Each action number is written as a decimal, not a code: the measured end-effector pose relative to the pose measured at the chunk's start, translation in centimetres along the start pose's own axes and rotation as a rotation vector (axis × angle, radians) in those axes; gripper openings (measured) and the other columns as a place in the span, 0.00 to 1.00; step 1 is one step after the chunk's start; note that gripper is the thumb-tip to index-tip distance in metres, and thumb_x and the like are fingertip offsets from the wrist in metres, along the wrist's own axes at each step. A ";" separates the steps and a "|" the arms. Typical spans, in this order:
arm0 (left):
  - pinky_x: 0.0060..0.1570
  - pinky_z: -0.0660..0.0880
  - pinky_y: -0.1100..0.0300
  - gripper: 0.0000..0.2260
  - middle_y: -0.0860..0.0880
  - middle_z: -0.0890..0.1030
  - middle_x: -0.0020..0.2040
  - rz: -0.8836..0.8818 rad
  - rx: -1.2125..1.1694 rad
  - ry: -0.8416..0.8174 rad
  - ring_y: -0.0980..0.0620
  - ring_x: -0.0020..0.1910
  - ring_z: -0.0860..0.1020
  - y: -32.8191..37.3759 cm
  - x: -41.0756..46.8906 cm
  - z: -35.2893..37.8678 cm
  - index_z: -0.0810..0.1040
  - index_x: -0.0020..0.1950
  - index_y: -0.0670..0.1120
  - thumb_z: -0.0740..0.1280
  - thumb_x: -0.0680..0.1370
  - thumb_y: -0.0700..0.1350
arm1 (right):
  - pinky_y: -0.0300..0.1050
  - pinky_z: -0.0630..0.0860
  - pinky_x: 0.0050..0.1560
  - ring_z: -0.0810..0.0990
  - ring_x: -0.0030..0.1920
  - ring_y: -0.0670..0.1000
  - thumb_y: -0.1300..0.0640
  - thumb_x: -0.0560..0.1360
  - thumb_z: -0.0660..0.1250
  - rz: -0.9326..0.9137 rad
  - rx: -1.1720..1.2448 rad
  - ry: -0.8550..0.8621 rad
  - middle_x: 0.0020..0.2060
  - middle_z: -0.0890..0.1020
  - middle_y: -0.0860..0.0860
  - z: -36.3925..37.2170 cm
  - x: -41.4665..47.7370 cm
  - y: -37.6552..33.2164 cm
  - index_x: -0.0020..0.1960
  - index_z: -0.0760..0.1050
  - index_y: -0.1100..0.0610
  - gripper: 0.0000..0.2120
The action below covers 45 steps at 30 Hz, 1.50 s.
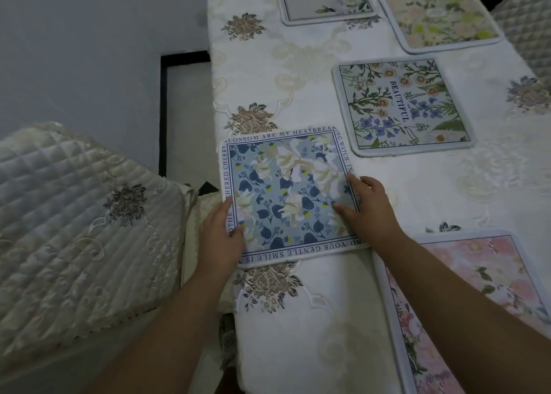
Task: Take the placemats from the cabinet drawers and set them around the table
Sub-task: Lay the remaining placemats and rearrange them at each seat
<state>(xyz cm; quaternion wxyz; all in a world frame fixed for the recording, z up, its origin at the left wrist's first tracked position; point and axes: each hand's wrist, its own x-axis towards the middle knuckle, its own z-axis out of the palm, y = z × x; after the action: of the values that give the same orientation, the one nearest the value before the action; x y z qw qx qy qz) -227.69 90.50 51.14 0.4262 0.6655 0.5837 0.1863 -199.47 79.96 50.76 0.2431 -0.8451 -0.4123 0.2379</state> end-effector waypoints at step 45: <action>0.77 0.33 0.53 0.37 0.47 0.33 0.81 0.267 0.832 -0.155 0.51 0.78 0.29 -0.7 -1.6 3.5 0.33 0.81 0.46 0.33 0.79 0.67 | 0.45 0.33 0.77 0.28 0.77 0.47 0.32 0.79 0.37 -0.133 -0.368 -0.178 0.79 0.33 0.49 2.8 -4.2 -1.0 0.81 0.33 0.51 0.38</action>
<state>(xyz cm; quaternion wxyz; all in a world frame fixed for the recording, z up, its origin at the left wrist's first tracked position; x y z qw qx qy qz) -225.93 87.80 49.03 0.1368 0.8620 0.4842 -0.0613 -204.03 77.67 50.05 0.0624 -0.8218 -0.5237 0.2156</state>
